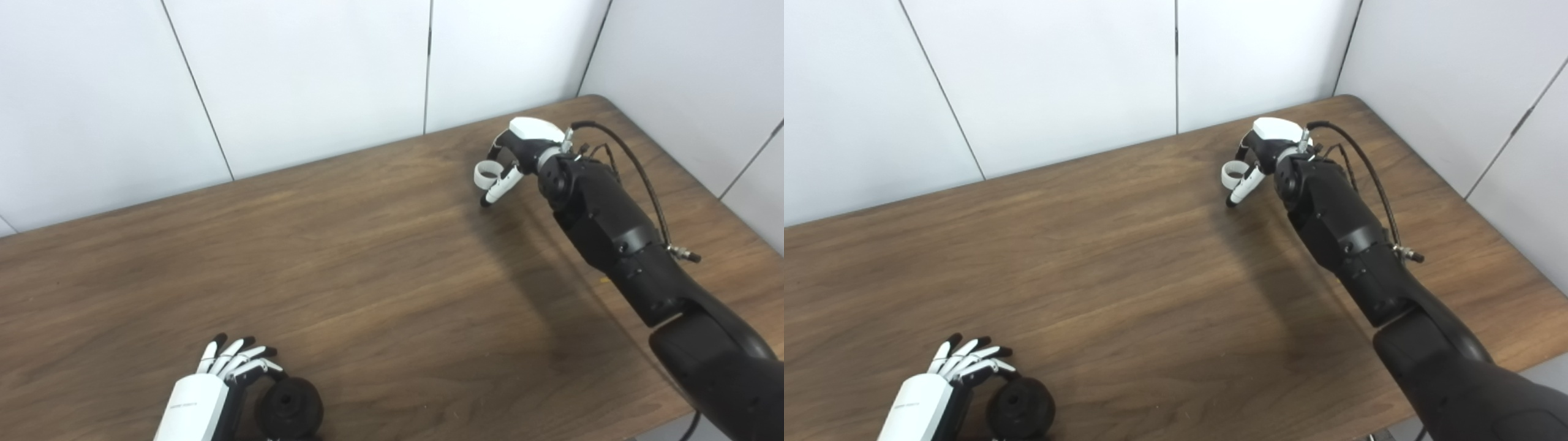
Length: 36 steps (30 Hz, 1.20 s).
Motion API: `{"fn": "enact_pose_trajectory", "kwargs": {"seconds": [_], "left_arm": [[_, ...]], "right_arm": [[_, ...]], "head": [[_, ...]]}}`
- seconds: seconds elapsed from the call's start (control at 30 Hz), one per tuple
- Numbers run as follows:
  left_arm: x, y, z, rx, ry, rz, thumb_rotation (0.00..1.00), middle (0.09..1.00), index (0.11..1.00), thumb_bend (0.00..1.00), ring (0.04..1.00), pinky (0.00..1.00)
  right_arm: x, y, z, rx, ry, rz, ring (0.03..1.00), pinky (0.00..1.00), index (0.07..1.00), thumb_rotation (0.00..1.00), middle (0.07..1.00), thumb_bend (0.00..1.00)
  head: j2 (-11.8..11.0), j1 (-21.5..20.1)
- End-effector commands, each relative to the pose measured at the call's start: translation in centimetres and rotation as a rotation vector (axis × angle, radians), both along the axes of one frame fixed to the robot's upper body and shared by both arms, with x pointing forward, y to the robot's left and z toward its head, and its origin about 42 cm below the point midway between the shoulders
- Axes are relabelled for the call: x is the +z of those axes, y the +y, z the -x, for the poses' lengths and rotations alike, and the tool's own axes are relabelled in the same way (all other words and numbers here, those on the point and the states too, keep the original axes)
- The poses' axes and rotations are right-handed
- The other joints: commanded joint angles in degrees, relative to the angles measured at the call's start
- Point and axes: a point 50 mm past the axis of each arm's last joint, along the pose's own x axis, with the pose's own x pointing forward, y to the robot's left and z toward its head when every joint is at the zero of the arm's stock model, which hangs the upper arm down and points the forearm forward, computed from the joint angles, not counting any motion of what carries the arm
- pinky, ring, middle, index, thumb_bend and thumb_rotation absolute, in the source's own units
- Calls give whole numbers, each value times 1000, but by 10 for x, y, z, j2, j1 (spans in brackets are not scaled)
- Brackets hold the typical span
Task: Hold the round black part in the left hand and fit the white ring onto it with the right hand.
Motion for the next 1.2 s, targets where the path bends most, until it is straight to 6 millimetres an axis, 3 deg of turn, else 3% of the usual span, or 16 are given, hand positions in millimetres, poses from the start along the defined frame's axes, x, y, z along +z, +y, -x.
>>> {"fn": "enact_pose_trajectory", "kwargs": {"seconds": [0.0,0.37,0.53,0.57,0.67,1.17], "left_arm": [[3,2,-1,2,-7,-11,47,788,485,522,895,1000],[2,1,-1,2,-14,-8,47,783,485,522,889,1000],[2,-1,0,4,-5,-14,47,787,485,522,895,1000],[2,-2,0,4,-5,-16,47,788,485,522,896,1000],[1,-3,0,3,-11,-15,47,785,485,522,894,1000],[3,-9,1,-3,-25,-14,48,787,484,522,896,1000]], "right_arm": [[34,-8,-9,-11,-94,47,998,992,663,277,912,811],[32,-6,-9,-6,-92,41,994,995,652,274,904,792],[31,-7,-7,-9,-103,25,976,972,603,214,859,768],[31,-7,-7,-10,-107,18,971,964,536,174,851,624],[29,-8,-6,-13,-123,-8,964,960,494,143,837,537],[25,-8,-2,-22,-111,-22,954,968,487,130,805,520]], "head": [[0,0],[-2,-1],[-1,5],[-1,8],[-2,12],[0,18]]}}
